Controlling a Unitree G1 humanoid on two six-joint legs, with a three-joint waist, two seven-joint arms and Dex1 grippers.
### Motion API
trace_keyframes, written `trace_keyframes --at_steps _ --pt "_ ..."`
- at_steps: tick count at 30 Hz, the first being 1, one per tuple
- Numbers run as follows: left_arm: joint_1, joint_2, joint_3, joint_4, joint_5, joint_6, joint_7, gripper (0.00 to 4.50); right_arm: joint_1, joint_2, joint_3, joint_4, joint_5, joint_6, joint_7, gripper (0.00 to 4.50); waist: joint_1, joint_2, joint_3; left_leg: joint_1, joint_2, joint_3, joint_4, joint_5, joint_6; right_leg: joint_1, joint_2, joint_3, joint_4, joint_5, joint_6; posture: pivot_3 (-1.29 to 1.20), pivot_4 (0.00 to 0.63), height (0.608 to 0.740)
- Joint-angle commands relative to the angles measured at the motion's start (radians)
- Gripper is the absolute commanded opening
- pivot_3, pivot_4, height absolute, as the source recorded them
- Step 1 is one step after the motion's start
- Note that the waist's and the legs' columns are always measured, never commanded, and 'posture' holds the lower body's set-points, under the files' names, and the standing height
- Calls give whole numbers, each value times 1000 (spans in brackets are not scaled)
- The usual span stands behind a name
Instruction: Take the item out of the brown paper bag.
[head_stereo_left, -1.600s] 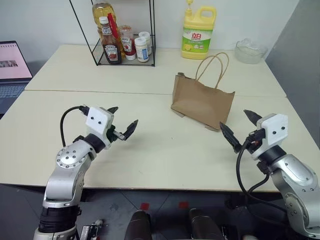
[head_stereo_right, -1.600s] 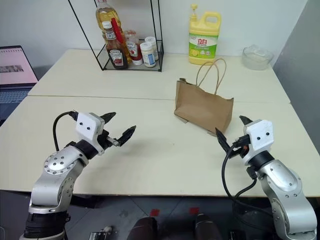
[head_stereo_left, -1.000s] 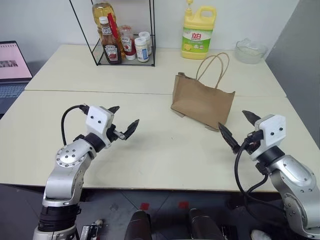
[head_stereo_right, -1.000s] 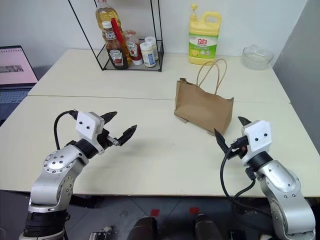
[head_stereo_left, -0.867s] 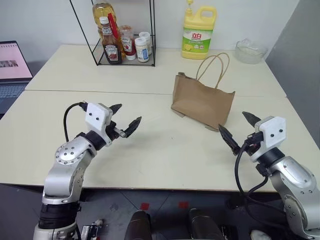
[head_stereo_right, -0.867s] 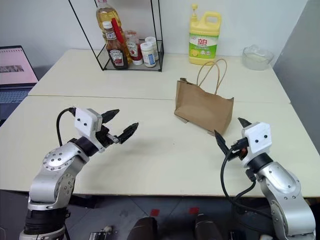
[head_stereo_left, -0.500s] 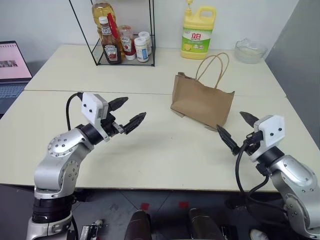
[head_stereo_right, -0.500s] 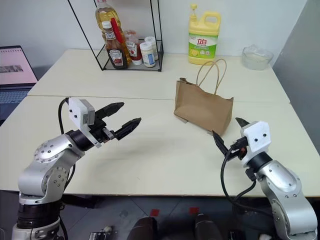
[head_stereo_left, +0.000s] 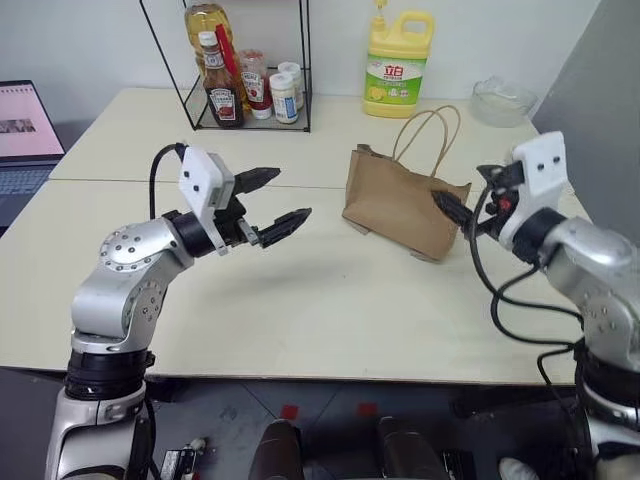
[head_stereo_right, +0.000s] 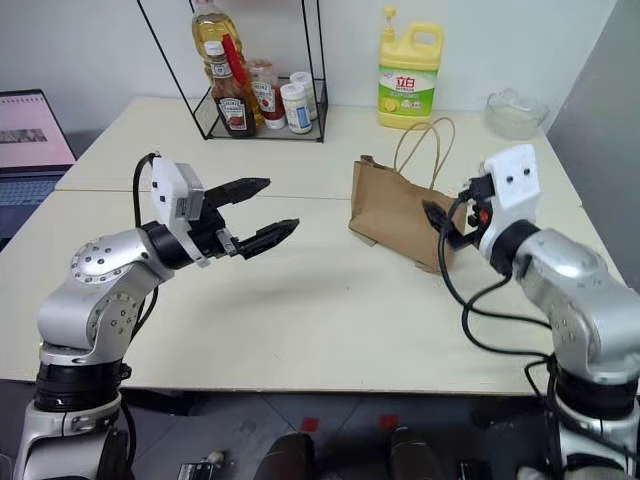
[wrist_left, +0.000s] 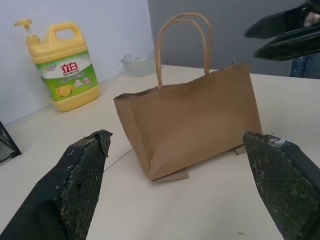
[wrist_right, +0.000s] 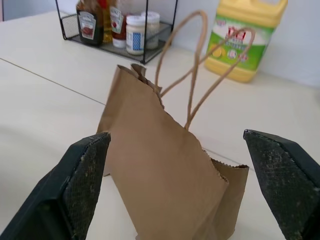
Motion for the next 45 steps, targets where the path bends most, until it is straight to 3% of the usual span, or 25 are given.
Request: trace_keyframes --at_steps 1,10,17,21,31,37,45 --pt "-24 -7 -4 -17 -2 -3 4 4474 -91 -12 -6 96 -2 33 0 4500 0 0 0 -1 0 0 0 0 0 0 0 0 0 0 0 0 150 740" --pt "-28 -14 -17 -11 8 -17 2 4474 -342 13 5 475 4 3 86 4500 -3 0 0 -1 0 0 0 0 0 -1 0 -1 -1 0 0 0 150 740" --pt "-27 -15 -17 -7 13 -25 2 4474 -445 25 17 662 -3 -49 147 4500 -8 0 0 -2 0 0 0 0 0 -1 0 -1 -1 0 0 0 150 740" --pt "-11 -12 -8 -7 19 -34 1 4500 -491 27 32 730 -6 -77 186 3633 -10 1 1 -2 0 0 -1 0 0 -2 0 -1 -1 0 0 0 150 740" --pt "13 -8 -3 -8 27 -50 1 4500 -540 41 66 776 -25 -107 222 88 -11 1 1 -2 0 0 -1 0 0 -2 -1 -2 -1 0 0 0 150 740" --pt "41 0 9 -14 31 -49 9 4500 -562 23 128 791 -84 -178 265 39 -16 2 1 -2 0 0 -1 0 0 -2 0 -2 -1 0 0 0 150 740" --pt "158 9 78 -63 16 -21 59 4500 -656 22 282 870 -243 -417 382 39 -24 3 2 -3 0 0 -1 0 0 -3 -1 -2 -1 0 0 0 150 740"
